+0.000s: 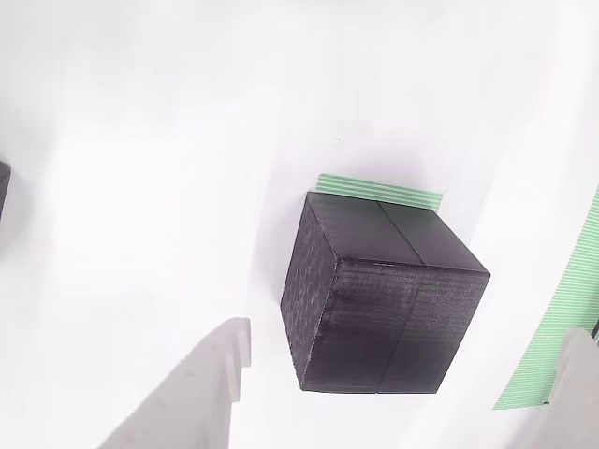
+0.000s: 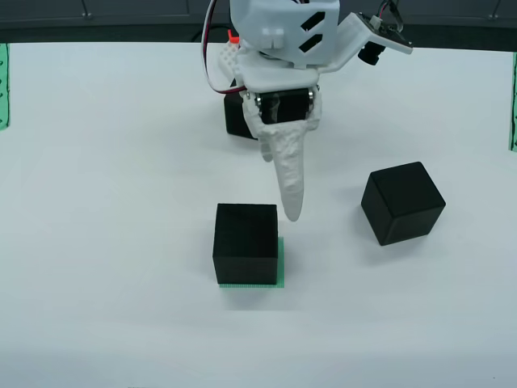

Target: Stack 3 Blocks on the chosen place.

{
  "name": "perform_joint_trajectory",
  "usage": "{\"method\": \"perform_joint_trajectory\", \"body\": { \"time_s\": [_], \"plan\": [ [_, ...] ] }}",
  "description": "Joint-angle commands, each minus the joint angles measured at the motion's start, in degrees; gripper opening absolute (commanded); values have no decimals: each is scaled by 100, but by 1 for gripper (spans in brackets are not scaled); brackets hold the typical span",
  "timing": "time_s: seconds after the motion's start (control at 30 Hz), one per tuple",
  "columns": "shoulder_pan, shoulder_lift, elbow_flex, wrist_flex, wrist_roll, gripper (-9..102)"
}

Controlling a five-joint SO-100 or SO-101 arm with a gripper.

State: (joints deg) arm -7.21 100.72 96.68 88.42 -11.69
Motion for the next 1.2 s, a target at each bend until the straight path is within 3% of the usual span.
{"method": "perform_joint_trajectory", "body": {
  "time_s": [0.0,0.57,1.17],
  "plan": [
    [-185,580,202,-62,-211,42],
    [-826,1881,1336,-35,-1415,42],
    [-1371,2180,1652,-176,-1433,42]
  ]
}}
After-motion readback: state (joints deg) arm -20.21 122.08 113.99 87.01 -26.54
